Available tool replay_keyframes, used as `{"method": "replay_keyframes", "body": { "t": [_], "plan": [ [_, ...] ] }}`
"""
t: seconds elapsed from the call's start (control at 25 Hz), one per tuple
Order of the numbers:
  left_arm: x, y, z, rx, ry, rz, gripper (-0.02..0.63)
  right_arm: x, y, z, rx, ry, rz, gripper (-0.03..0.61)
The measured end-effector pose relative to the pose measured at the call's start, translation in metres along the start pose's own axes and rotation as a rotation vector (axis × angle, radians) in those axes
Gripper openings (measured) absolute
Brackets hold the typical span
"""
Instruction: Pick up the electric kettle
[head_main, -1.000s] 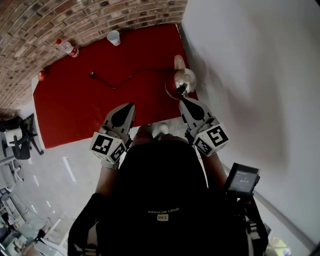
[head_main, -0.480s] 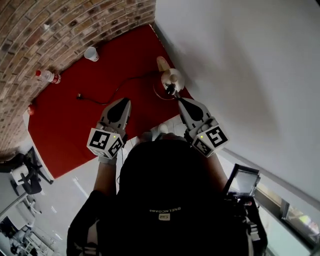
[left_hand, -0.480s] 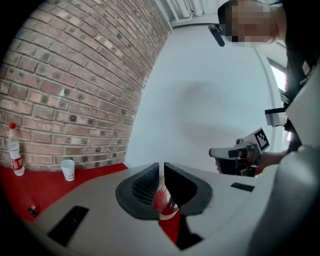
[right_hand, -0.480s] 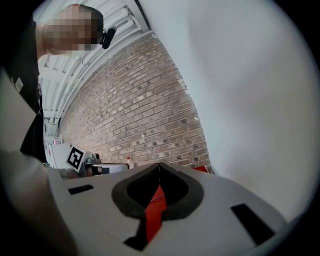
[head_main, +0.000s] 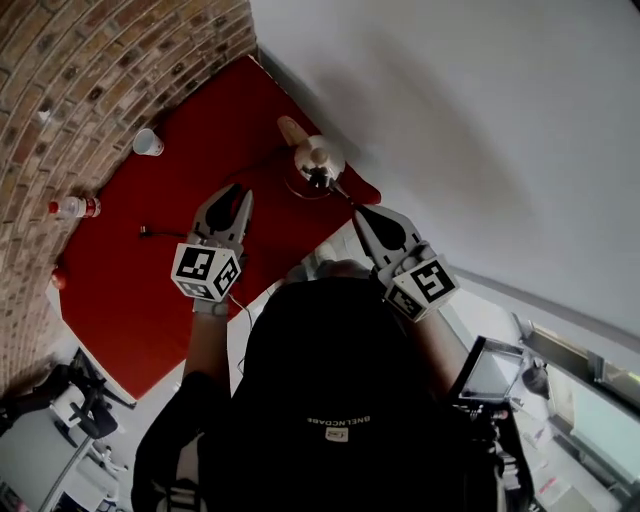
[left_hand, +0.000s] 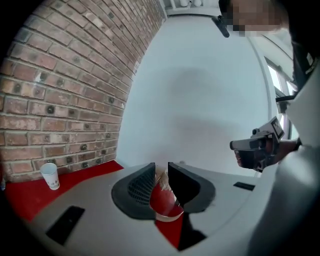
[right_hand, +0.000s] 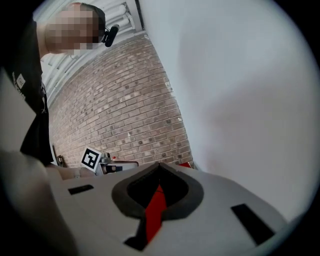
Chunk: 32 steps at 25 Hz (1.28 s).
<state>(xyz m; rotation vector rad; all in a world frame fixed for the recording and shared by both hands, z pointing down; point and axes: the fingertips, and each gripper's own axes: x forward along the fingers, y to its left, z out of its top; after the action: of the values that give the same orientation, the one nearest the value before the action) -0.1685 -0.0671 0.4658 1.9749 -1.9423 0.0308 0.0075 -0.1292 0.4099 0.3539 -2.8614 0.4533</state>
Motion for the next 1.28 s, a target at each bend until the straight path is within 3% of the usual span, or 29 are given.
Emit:
{"method": "replay_keyframes", "body": {
  "t": [0.44, 1.0, 1.28],
  "plan": [
    [0.068, 0.035, -0.014, -0.025, 0.041, -0.040, 0.143, -0.026, -0.017, -0.010, 0.034, 0.005, -0.136, 0.006],
    [0.155, 0.059, -0.064, 0.155, 0.198, -0.119, 0.204, -0.046, -0.036, -0.020, 0.078, 0.008, -0.295, 0.008],
    [0.187, 0.056, -0.078, 0.209, 0.219, -0.183, 0.213, -0.054, -0.045, -0.023, 0.111, 0.003, -0.369, 0.008]
  ]
}}
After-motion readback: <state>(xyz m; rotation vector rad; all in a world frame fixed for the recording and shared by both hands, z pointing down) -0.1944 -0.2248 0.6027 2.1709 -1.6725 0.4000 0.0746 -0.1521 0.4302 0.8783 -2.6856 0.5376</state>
